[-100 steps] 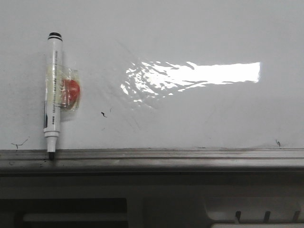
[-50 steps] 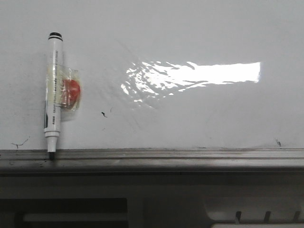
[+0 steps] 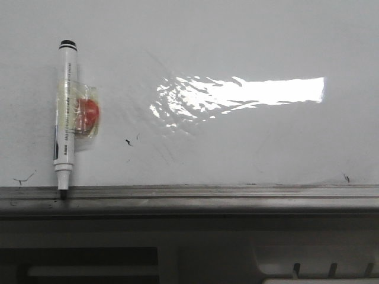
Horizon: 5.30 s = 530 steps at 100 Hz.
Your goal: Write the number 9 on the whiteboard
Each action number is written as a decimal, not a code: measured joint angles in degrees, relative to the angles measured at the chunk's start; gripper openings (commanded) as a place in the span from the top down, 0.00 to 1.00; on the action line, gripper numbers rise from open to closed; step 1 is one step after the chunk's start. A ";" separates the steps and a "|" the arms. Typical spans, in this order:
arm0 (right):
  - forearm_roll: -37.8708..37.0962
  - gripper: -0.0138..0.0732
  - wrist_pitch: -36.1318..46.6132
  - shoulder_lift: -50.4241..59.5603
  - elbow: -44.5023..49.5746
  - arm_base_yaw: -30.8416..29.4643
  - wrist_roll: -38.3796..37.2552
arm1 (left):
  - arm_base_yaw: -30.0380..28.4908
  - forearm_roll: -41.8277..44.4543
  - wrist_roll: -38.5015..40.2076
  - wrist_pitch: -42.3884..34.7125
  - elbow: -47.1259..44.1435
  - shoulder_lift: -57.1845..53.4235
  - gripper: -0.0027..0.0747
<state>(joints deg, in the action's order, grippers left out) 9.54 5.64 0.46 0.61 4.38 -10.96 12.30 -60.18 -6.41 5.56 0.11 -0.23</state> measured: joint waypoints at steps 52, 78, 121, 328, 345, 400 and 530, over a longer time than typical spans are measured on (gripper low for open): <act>5.23 0.52 -38.25 -15.56 -26.70 0.00 5.72 | 0.00 23.28 -3.72 24.58 21.86 22.26 0.58; 5.03 0.36 -41.41 -23.14 -31.05 0.00 6.28 | 0.72 16.83 -13.11 32.98 30.25 41.88 0.48; 4.98 0.36 -40.44 -23.38 -31.05 0.00 6.31 | 15.63 6.57 -20.99 18.23 30.70 58.62 0.48; 61.12 0.91 -33.63 -65.21 -45.81 37.95 87.59 | 21.39 -26.23 -89.01 42.00 31.56 64.04 0.62; 51.78 0.91 -36.50 -61.56 -45.81 37.95 87.13 | 18.50 -21.53 -77.47 41.08 31.56 58.25 0.21; 7.32 0.89 -58.36 -56.94 -60.17 37.95 51.32 | 6.58 -10.77 -63.63 37.13 31.56 36.47 0.45; 5.55 0.89 15.03 -45.13 -25.17 38.48 48.96 | 6.23 -10.77 -62.97 34.91 31.56 36.47 0.61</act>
<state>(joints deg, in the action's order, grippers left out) 15.09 20.66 -44.67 -24.57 42.86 38.01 18.53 -70.95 -69.38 40.47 31.67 36.24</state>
